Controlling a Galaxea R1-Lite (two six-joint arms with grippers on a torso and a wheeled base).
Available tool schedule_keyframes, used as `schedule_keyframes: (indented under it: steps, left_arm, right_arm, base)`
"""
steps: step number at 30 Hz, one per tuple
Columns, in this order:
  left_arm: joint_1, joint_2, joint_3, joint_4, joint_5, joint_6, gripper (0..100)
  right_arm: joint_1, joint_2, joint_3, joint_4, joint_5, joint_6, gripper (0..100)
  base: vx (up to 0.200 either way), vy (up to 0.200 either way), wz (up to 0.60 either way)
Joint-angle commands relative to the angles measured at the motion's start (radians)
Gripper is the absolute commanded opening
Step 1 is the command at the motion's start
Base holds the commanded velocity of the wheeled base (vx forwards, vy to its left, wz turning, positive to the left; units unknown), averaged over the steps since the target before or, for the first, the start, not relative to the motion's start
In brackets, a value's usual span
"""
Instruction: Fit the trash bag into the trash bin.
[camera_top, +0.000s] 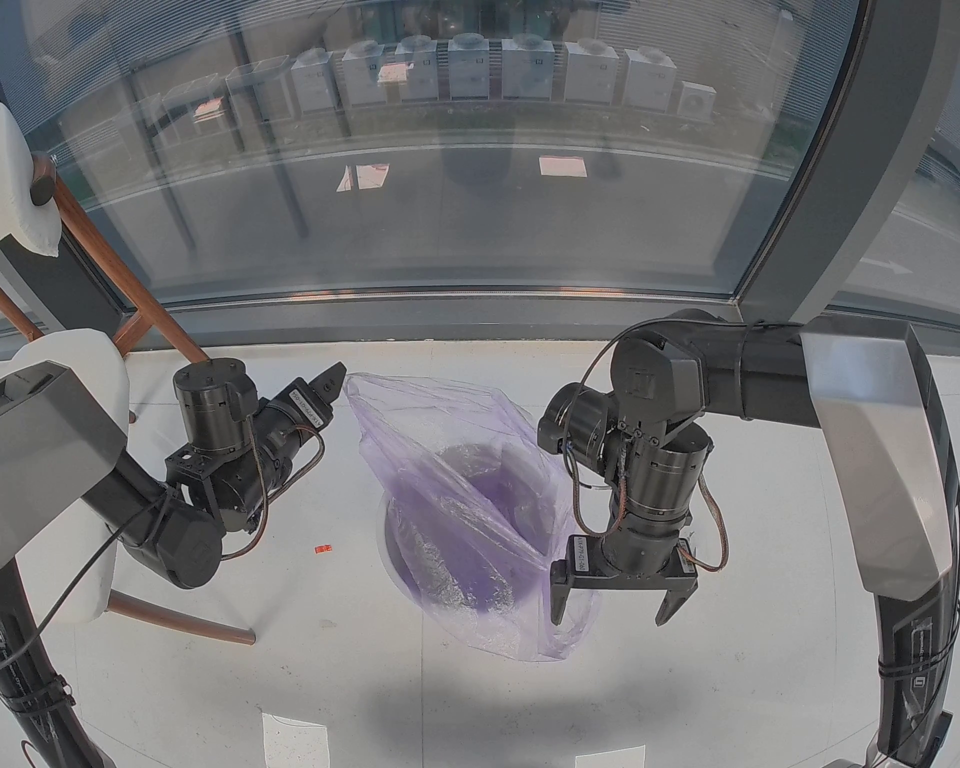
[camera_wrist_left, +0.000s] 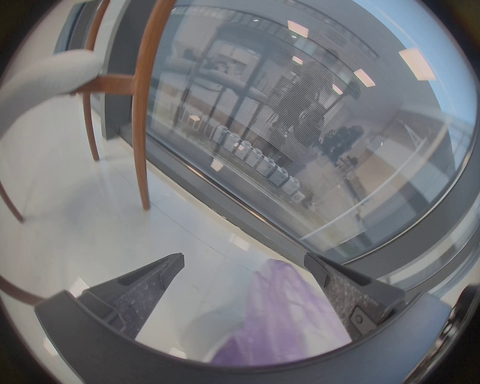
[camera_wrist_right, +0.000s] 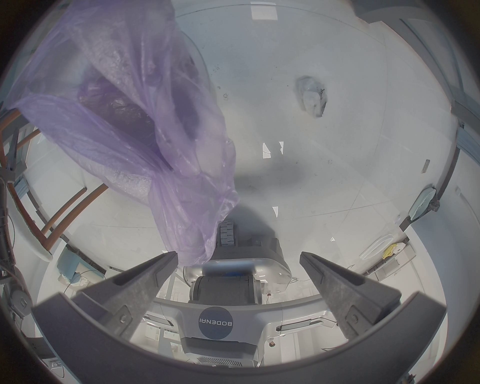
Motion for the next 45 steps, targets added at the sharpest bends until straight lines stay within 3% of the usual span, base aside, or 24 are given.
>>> schedule_keyframes:
  steps: [1, 5, 11, 16, 18, 19, 22, 26, 29, 39, 45]
  left_arm:
    - [0.0, -0.141, 0.072, 0.002, -0.09, -0.048, 100]
    - [0.005, -0.211, 0.19, -0.008, -0.188, -0.051, 100]
    - [-0.021, -0.33, 0.147, 0.08, -0.271, -0.131, 100]
    - [-0.03, -0.319, 0.075, 0.183, -0.269, -0.254, 100]
    - [-0.05, -0.31, 0.063, 0.183, -0.271, -0.309, 100]
    - [-0.096, -0.305, 0.065, 0.205, -0.274, -0.349, 100]
    - [-0.136, -0.296, 0.074, 0.243, -0.277, -0.361, 100]
    - [-0.268, -0.202, 0.012, 0.469, -0.283, -0.375, 100]
    - [-0.299, -0.138, -0.034, 0.561, -0.28, -0.375, 100]
    - [-0.299, 0.062, -0.236, 0.582, -0.249, -0.375, 100]
    - [-0.322, 0.114, -0.253, 0.585, -0.246, -0.375, 100]
  right_arm:
    - [0.009, -0.006, 0.0, 0.008, -0.003, 0.003, 100]
    - [0.003, -0.01, 0.0, 0.014, -0.017, 0.023, 100]
    - [0.007, -0.024, 0.0, 0.005, -0.04, 0.033, 100]
    - [0.007, -0.026, 0.0, 0.016, -0.046, 0.038, 100]
    - [0.006, -0.024, 0.0, 0.013, -0.052, 0.038, 100]
    - [0.004, -0.024, 0.0, 0.005, -0.063, 0.038, 100]
    - [0.001, -0.026, 0.0, 0.003, -0.07, 0.038, 100]
    - [0.0, -0.027, 0.0, 0.002, -0.073, 0.038, 100]
    - [0.001, -0.027, 0.0, 0.002, -0.087, 0.038, 100]
    - [0.001, -0.039, 0.0, 0.002, -0.118, 0.055, 100]
    - [0.003, -0.041, 0.0, 0.005, -0.119, 0.062, 100]
  base:
    - [0.0, 0.0, 0.0]
    - [0.0, 0.0, 0.0]
    - [0.0, 0.0, 0.0]
    - [0.0, 0.0, 0.0]
    - [0.0, 0.0, 0.0]
    - [0.0, 0.0, 0.0]
    - [0.0, 0.0, 0.0]
    - [0.0, 0.0, 0.0]
    - [0.0, 0.0, 0.0]
    - [0.0, 0.0, 0.0]
    - [0.0, 0.0, 0.0]
